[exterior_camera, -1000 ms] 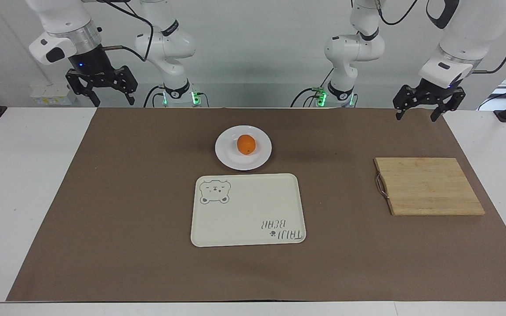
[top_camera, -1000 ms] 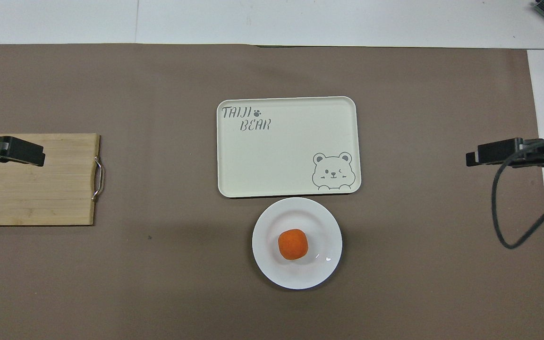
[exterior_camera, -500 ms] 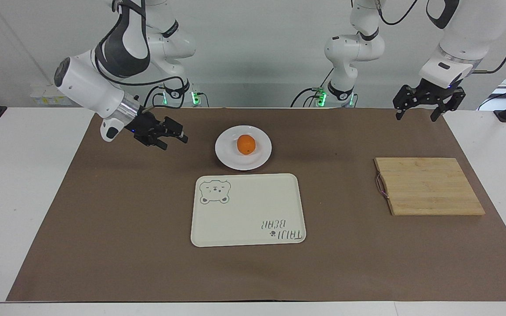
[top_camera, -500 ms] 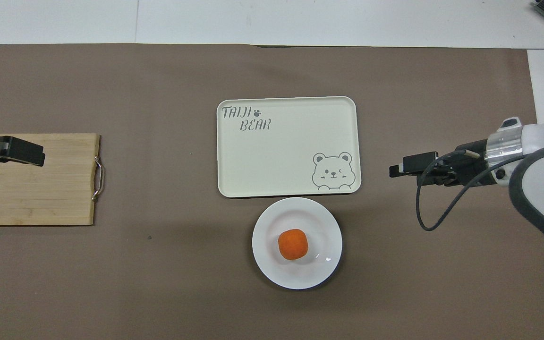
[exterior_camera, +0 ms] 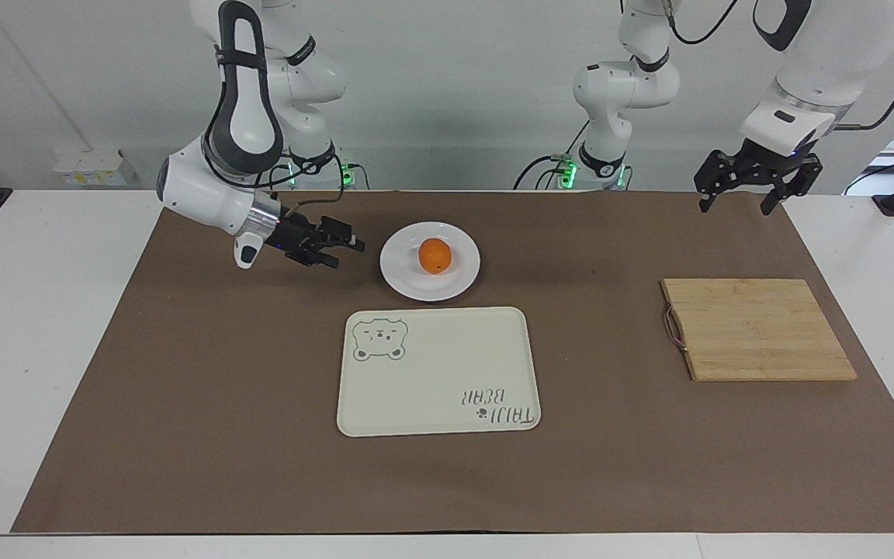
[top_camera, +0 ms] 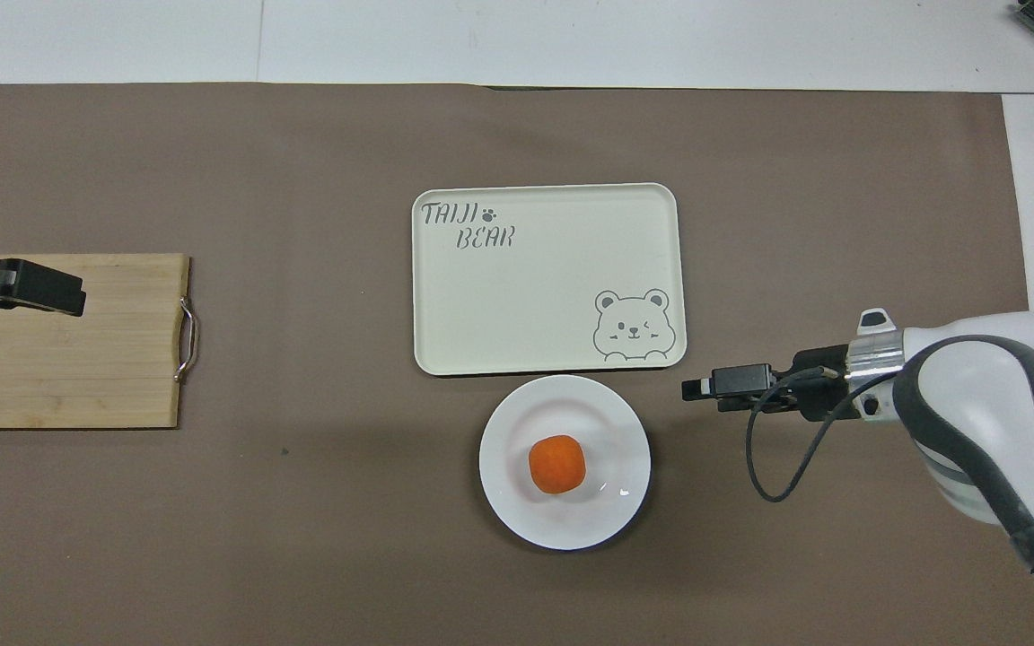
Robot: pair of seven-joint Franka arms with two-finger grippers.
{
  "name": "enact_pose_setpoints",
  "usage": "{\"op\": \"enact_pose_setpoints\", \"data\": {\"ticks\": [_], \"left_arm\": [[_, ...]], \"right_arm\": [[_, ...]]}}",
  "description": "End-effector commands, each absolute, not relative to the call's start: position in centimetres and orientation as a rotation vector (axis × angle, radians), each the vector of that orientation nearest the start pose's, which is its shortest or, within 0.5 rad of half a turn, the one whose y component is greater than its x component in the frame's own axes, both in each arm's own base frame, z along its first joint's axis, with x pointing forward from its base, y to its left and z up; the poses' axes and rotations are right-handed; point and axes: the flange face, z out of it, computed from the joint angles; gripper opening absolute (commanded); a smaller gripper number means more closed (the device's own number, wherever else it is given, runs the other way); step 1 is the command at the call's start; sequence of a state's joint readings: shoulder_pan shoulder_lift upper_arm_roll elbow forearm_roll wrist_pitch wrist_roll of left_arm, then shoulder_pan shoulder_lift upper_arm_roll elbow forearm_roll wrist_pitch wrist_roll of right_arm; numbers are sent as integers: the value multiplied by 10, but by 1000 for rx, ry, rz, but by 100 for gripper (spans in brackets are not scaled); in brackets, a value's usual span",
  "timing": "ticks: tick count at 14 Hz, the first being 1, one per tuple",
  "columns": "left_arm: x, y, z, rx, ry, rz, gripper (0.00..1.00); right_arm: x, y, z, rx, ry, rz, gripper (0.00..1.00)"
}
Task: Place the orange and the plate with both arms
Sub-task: 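Reach the right gripper to the plate rim and grip it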
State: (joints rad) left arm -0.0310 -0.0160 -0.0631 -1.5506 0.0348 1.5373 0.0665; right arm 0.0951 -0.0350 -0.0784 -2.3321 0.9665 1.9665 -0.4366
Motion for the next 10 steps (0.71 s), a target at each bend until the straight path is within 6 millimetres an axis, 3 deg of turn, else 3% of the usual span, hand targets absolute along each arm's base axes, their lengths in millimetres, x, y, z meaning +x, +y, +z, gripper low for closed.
{"op": "enact_pose_setpoints", "data": {"ticks": [1, 4, 10], "left_arm": [[544, -43, 643, -3081, 252, 7, 100], [544, -43, 643, -3081, 252, 7, 100], [544, -43, 643, -3081, 252, 7, 100]], "right_arm": [[445, 76, 324, -2206, 59, 105, 100], [426, 71, 289, -2179, -9, 25, 100], [421, 79, 252, -2156, 8, -28, 100]]}}
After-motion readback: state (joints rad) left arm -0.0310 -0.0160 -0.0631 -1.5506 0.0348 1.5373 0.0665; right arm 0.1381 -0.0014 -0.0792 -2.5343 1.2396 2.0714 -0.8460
